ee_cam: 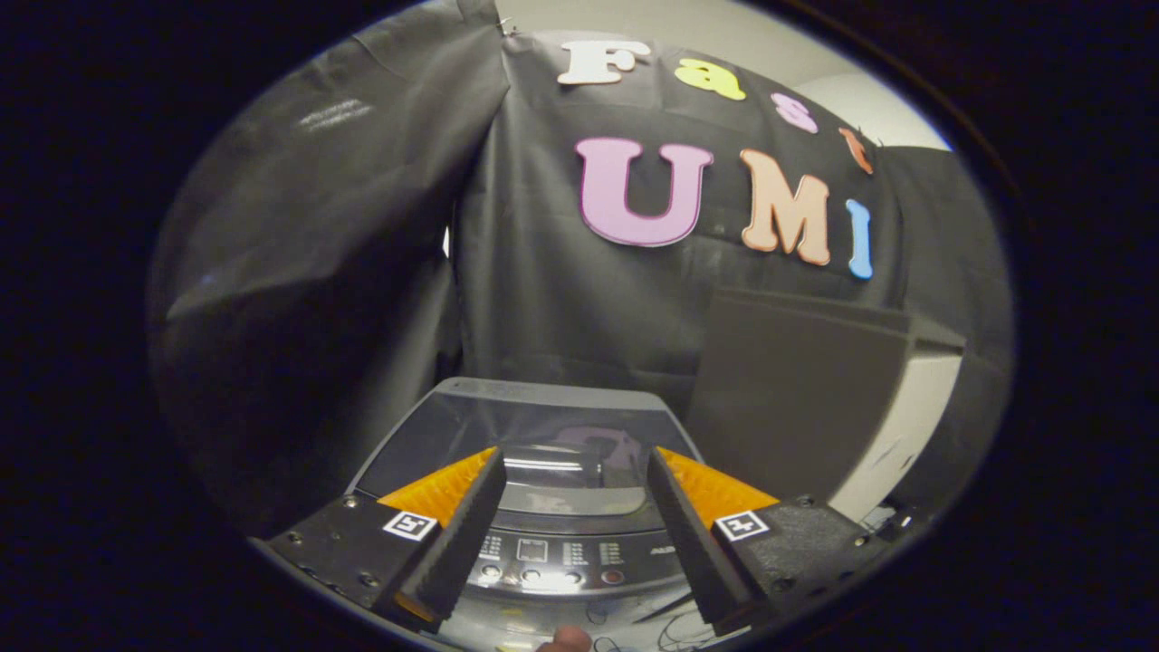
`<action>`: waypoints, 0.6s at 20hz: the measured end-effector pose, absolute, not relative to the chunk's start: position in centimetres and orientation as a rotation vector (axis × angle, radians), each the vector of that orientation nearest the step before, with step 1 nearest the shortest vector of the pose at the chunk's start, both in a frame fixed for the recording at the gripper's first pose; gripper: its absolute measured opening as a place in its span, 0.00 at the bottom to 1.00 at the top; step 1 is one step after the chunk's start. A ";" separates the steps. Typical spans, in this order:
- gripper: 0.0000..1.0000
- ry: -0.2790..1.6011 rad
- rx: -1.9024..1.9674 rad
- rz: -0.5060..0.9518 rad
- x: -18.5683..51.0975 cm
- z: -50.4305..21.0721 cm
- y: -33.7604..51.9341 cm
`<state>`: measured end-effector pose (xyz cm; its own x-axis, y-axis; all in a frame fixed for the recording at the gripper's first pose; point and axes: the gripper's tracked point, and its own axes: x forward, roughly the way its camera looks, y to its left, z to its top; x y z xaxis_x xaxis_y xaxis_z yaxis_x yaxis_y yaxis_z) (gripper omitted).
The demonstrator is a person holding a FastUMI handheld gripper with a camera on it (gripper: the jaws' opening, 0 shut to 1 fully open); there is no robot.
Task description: Put the clothes into the washing machine and then close the washing machine lid.
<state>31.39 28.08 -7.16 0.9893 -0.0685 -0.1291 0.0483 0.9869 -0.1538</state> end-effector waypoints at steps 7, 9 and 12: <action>0.96 0.000 -0.070 -0.068 24.9 0.0 28.4; 0.96 -0.004 -0.055 -0.040 23.5 1.1 29.9; 0.96 -0.021 -0.104 -0.041 20.6 3.1 30.6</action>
<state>20.65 30.55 3.10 0.9990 -0.0394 0.0226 0.0416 0.9938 -0.1030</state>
